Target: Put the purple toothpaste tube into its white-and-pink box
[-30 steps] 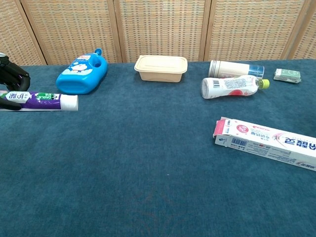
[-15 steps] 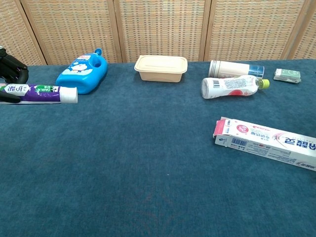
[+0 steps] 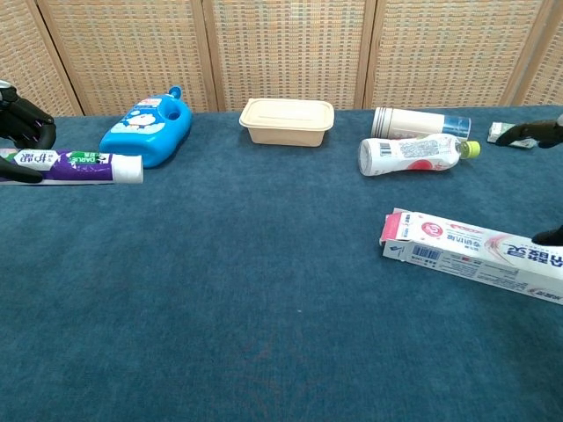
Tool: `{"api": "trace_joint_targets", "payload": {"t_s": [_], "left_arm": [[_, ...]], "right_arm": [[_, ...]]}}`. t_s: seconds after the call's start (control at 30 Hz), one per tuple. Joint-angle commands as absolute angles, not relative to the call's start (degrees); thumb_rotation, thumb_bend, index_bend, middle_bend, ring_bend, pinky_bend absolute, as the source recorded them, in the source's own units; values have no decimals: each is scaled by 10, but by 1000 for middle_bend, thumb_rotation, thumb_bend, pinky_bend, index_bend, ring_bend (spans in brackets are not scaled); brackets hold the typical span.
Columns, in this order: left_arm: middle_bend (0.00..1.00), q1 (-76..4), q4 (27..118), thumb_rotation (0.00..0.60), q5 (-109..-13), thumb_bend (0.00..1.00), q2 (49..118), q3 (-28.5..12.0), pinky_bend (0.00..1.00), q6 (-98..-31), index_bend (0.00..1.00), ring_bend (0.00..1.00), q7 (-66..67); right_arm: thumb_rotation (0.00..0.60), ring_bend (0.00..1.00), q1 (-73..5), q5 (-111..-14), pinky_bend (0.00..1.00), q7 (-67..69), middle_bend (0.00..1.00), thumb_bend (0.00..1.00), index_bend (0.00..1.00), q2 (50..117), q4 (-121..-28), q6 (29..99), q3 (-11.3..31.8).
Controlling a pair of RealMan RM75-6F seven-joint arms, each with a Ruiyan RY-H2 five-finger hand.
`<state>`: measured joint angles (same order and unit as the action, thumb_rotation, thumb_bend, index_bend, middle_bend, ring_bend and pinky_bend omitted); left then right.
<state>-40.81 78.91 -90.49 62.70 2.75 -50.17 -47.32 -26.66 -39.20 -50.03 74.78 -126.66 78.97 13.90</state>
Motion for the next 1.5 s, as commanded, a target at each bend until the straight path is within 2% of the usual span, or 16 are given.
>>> {"api": "trace_joint_targets", "payload": {"t_s": [0.03, 0.27, 0.53, 1.2, 1.5], "left_arm": [[659, -407, 790, 600, -903, 512, 627, 27, 432, -503, 927, 476, -472], [659, -401, 786, 600, -904, 513, 625, 29, 432, -510, 927, 476, -476], [659, -398, 778, 600, -906, 513, 622, 30, 432, -514, 927, 476, -481], [660, -398, 771, 600, -901, 513, 633, 28, 432, -510, 927, 476, -475], [659, -397, 769, 600, -901, 512, 634, 28, 431, -509, 926, 476, -476]], "right_arm": [[600, 0, -289, -373, 0, -525, 0, 239, 0, 785, -1270, 812, 132], [600, 0, -317, -354, 0, -541, 0, 240, 0, 850, -1233, 830, 122], [600, 0, -326, -363, 0, -503, 0, 240, 0, 885, -1163, 814, 119], [600, 0, -333, -333, 0, -433, 0, 239, 28, 899, -1026, 739, 116], [600, 0, -336, -337, 0, -412, 0, 239, 98, 907, -989, 721, 113]]}}
